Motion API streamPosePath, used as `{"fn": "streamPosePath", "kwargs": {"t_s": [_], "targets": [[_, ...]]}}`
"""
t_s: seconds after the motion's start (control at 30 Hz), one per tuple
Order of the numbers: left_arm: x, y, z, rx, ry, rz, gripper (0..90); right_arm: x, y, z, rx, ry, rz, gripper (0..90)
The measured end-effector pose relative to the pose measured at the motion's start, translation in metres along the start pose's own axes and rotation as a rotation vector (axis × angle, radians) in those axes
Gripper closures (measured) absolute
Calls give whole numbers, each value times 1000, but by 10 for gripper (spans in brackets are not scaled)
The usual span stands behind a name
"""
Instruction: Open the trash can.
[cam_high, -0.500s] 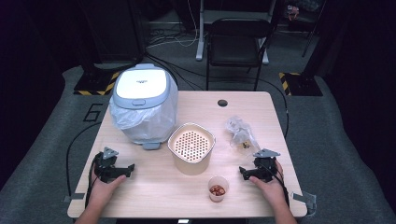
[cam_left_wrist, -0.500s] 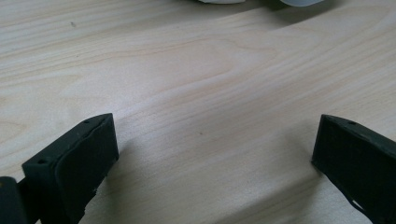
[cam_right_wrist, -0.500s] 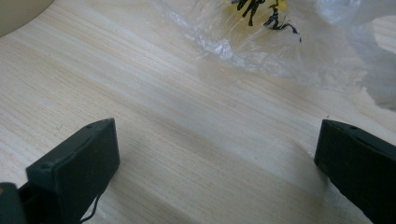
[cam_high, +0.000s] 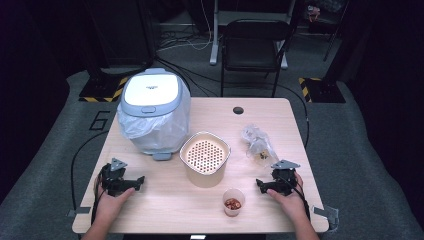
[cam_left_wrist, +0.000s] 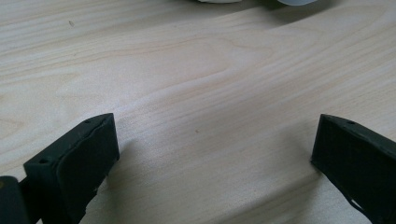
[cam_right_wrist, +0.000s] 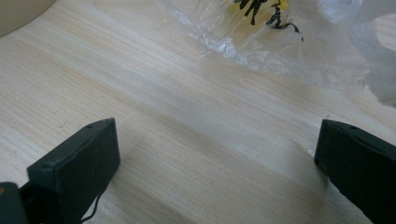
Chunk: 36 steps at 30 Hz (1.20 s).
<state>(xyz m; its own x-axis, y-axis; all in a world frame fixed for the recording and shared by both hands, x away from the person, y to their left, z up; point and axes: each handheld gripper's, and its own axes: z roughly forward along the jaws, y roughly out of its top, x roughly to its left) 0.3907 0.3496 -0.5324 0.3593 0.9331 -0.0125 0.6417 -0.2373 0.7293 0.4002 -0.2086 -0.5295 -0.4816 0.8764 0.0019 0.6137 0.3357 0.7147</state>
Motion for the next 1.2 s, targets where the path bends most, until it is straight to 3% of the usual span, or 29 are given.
{"fn": "streamPosePath", "kwargs": {"t_s": [0.33, 0.37, 0.47, 0.5, 0.53, 0.57, 0.7, 0.83, 0.87, 0.9, 0.97, 1.1, 1.2], "targets": [[-1, -1, -2, -3, 3, -4, 22, 0, 0, 0, -1, 0, 1, 0], [-1, -1, -2, -14, 4, -5, 40, 0, 0, 0, -1, 0, 1, 0], [0, -1, -5, -50, 23, -44, 203, 0, 0, 0, -1, -2, 1, 0], [0, -1, -5, -50, 23, -44, 222, 0, 0, 0, -1, -2, 1, 0], [0, -1, -4, -61, 14, -73, 222, 0, 0, 0, -1, -2, 1, 0], [0, 0, -6, -65, -2, -67, 350, 1, 0, 0, 2, -1, 9, 0], [-3, 0, -10, -60, -7, -57, 438, 1, 0, 0, 3, -1, 9, 0], [-8, 4, -18, -72, -22, -63, 479, 0, 0, 0, 0, 0, 2, 0], [-12, 6, -20, -97, -9, -40, 479, 1, 0, 0, 1, 0, 5, 0], [-14, 7, -22, -85, -4, -29, 479, 0, 0, 0, -1, 0, 1, 0], [-16, 8, -23, -84, -1, -33, 479, 0, 0, 0, 0, -1, 1, 0], [-23, 15, -25, -105, -34, -8, 531, 1, 0, 0, 1, 0, 6, 0], [-28, 21, -24, -91, -35, 7, 537, 0, 0, 0, 0, 0, 1, 0]]}}
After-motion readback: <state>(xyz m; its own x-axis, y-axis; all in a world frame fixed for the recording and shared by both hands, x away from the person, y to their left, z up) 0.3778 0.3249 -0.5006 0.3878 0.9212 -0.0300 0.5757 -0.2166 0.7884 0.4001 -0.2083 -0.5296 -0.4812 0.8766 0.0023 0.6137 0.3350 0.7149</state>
